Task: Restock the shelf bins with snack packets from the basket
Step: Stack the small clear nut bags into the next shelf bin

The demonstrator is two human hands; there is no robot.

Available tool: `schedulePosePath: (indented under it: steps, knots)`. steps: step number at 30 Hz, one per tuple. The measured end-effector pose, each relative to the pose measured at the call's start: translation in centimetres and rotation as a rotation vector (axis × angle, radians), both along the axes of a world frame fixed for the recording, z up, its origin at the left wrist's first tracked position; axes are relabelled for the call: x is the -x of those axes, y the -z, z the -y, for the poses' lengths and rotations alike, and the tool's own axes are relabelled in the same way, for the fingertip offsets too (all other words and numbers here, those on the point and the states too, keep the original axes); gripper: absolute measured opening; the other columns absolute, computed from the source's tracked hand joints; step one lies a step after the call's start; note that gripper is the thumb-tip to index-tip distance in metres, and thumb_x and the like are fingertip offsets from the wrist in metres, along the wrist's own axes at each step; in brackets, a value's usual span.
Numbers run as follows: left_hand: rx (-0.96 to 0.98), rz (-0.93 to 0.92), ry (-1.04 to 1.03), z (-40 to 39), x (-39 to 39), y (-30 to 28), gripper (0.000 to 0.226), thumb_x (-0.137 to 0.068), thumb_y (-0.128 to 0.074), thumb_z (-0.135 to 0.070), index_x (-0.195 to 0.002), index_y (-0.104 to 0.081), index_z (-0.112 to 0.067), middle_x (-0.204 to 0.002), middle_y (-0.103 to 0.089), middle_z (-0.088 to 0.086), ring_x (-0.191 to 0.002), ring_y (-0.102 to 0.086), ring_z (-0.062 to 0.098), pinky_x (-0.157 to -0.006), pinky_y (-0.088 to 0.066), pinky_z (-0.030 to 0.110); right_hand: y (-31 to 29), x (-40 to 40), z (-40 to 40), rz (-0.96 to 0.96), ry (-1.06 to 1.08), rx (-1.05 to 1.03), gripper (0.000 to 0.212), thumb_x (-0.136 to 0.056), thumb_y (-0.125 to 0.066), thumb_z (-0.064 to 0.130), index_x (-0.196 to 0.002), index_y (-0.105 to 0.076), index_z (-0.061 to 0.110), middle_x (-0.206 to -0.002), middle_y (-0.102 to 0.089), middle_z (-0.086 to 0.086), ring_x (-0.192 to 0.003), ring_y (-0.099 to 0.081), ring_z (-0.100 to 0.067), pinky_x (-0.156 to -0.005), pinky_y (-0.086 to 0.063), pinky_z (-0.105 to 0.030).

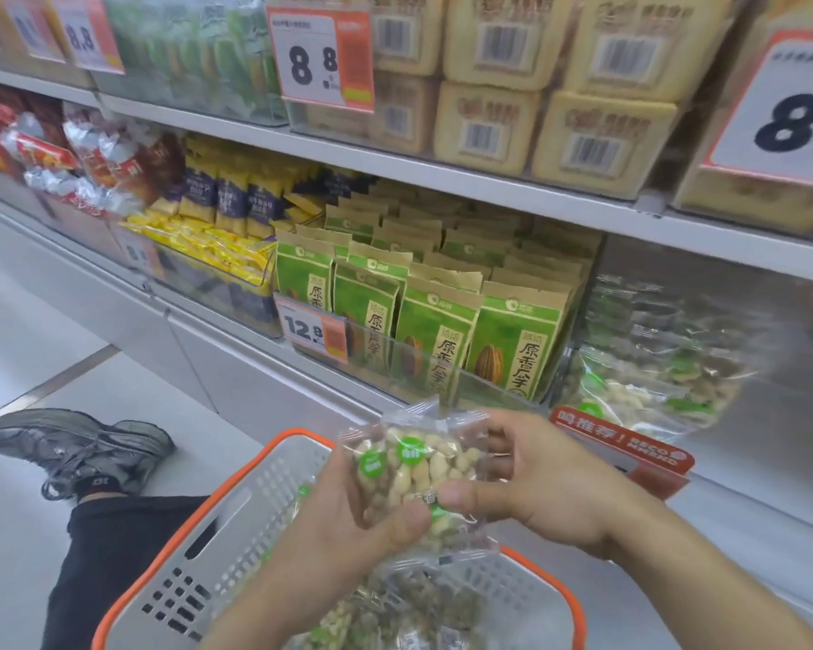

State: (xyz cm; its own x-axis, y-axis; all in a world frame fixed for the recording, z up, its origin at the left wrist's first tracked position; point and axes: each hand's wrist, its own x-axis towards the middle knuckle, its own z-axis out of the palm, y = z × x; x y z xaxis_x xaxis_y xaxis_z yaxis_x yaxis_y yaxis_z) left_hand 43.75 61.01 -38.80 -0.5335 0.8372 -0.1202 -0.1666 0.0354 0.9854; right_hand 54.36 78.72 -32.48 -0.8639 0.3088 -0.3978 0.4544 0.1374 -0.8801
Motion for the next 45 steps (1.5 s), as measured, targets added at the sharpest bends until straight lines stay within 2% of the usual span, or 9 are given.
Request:
schedulePosePath:
  steps: [7,15,21,26,30,33,38,42,45]
  knots:
    - [-0.038,-0.089,0.080,-0.6,0.2,-2.1,0.083,-0.066,-0.085,0.006,-0.133,-0.039,-0.013,-0.123,-0.068,0.012,-0.114,-0.066,0.029,-0.089,-0.056,0.033,-1.9,-1.2,-0.1,-0.210,-0.036,-0.430,0.074,-0.045,-0.093,0.056,-0.103,-0.053,0.036,-0.097,-0.065,0.021,-0.087,-0.065,0.001,-0.077,-0.054,-0.022]
    - [-0.026,-0.249,0.172,-2.3,0.7,-5.6,0.070,-0.064,-0.090,0.001,-0.118,-0.058,-0.031,-0.113,-0.071,0.014,-0.103,-0.070,0.034,-0.085,-0.057,0.046,-3.1,-2.8,-1.0,-0.233,-0.024,-0.178,0.116,-0.033,-0.091,0.059,-0.133,-0.033,0.058,-0.126,-0.053,0.019,-0.100,-0.064,0.005,-0.085,-0.056,-0.027]
    - [-0.046,-0.519,0.091,-4.4,-0.1,-7.9,0.086,-0.054,-0.096,-0.008,-0.127,-0.057,-0.032,-0.113,-0.071,-0.004,-0.102,-0.070,0.018,-0.087,-0.057,0.034,-4.4,-3.7,-2.3,-0.405,0.013,-0.281,0.075,-0.043,-0.100,0.034,-0.110,-0.064,0.034,-0.108,-0.071,0.011,-0.094,-0.071,-0.011,-0.079,-0.061,-0.038]
    - [-0.180,-0.692,-0.002,-7.2,-1.3,-9.0,0.078,-0.056,-0.096,-0.021,-0.124,-0.059,-0.032,-0.116,-0.069,-0.011,-0.110,-0.066,0.013,-0.089,-0.052,0.022,-6.2,-5.8,-3.7,-0.557,0.161,-0.545,0.067,-0.047,-0.098,0.026,-0.105,-0.066,0.037,-0.104,-0.069,0.023,-0.092,-0.068,0.000,-0.069,-0.050,-0.009]
    - [-0.152,-0.937,-0.026,-10.7,-2.1,-8.0,0.091,-0.067,-0.088,-0.046,-0.144,-0.041,-0.039,-0.146,-0.043,-0.020,-0.139,-0.038,0.005,-0.111,-0.037,0.027,-7.1,-8.8,-5.1,-0.621,0.265,-0.841,0.061,-0.058,-0.090,0.036,-0.113,-0.063,0.039,-0.112,-0.064,0.029,-0.107,-0.061,0.007,-0.087,-0.040,-0.003]
    - [-0.043,-1.112,-0.038,-12.9,-2.1,-6.5,0.092,-0.069,-0.079,-0.058,-0.146,-0.031,-0.049,-0.155,-0.019,-0.019,-0.146,-0.013,0.000,-0.118,-0.021,0.029,-7.2,-11.2,-6.8,-0.564,0.346,-0.980,0.059,-0.062,-0.078,0.048,-0.117,-0.058,0.041,-0.117,-0.060,0.032,-0.110,-0.056,0.013,-0.093,-0.036,-0.001]
    - [0.072,-1.062,0.038,-15.1,-3.3,-3.4,0.096,-0.072,-0.073,-0.063,-0.150,-0.018,-0.050,-0.160,0.004,-0.022,-0.149,0.005,0.002,-0.121,-0.017,0.035,-6.1,-14.6,-9.6,-0.276,0.460,-1.100,0.067,-0.062,-0.087,0.041,-0.119,-0.051,0.048,-0.106,-0.056,0.039,-0.098,-0.054,0.010,-0.088,-0.038,-0.009]
    - [0.049,-1.090,0.000,-15.3,-4.0,-1.6,0.089,-0.076,-0.061,-0.070,-0.148,-0.013,-0.049,-0.160,-0.011,-0.018,-0.140,0.004,-0.012,-0.117,-0.006,0.022,-4.9,-15.1,-11.5,0.031,0.499,-1.041,0.069,-0.063,-0.091,0.038,-0.121,-0.053,0.039,-0.105,-0.064,0.014,-0.086,-0.058,-0.012,-0.078,-0.041,-0.029]
    - [0.024,-1.099,-0.044,-15.4,-3.9,-1.0,0.092,-0.077,-0.059,-0.071,-0.152,-0.016,-0.042,-0.160,-0.021,-0.015,-0.142,-0.005,-0.011,-0.111,-0.002,0.010,-3.3,-14.1,-13.4,0.138,0.459,-0.923,0.071,-0.064,-0.091,0.040,-0.123,-0.052,0.036,-0.097,-0.070,0.010,-0.076,-0.065,-0.006,-0.074,-0.047,-0.028]
